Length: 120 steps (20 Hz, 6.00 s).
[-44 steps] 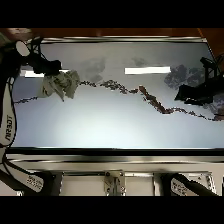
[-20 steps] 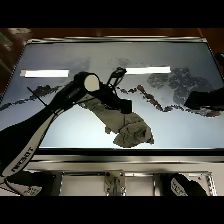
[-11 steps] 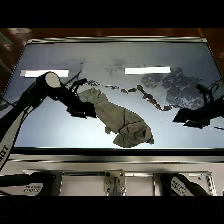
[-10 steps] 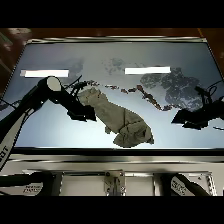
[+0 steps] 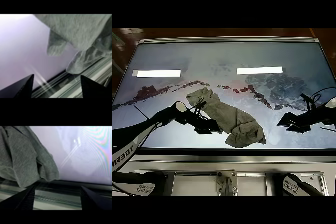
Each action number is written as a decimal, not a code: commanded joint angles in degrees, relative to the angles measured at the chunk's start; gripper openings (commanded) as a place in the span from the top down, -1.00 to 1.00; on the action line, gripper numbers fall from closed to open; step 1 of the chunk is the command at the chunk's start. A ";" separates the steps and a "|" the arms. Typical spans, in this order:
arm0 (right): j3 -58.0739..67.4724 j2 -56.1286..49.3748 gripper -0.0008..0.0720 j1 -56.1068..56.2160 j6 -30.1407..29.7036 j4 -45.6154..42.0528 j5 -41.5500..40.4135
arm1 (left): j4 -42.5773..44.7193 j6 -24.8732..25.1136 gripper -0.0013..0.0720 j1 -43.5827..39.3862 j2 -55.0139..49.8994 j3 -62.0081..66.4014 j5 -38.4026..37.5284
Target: Fold the shirts.
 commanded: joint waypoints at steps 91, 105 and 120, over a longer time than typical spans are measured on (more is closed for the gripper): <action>8.20 -14.73 0.82 22.99 11.74 -1.90 -46.90 | 3.80 -0.79 0.86 25.24 8.79 5.05 14.40; 13.20 -1.01 -0.64 4.17 5.16 -18.49 -5.70 | 27.06 -1.03 -0.10 45.05 11.56 10.60 -33.16; -6.49 -0.59 -0.64 -7.13 -2.10 7.76 -8.68 | 5.57 6.47 -0.71 40.81 18.84 -20.94 -10.80</action>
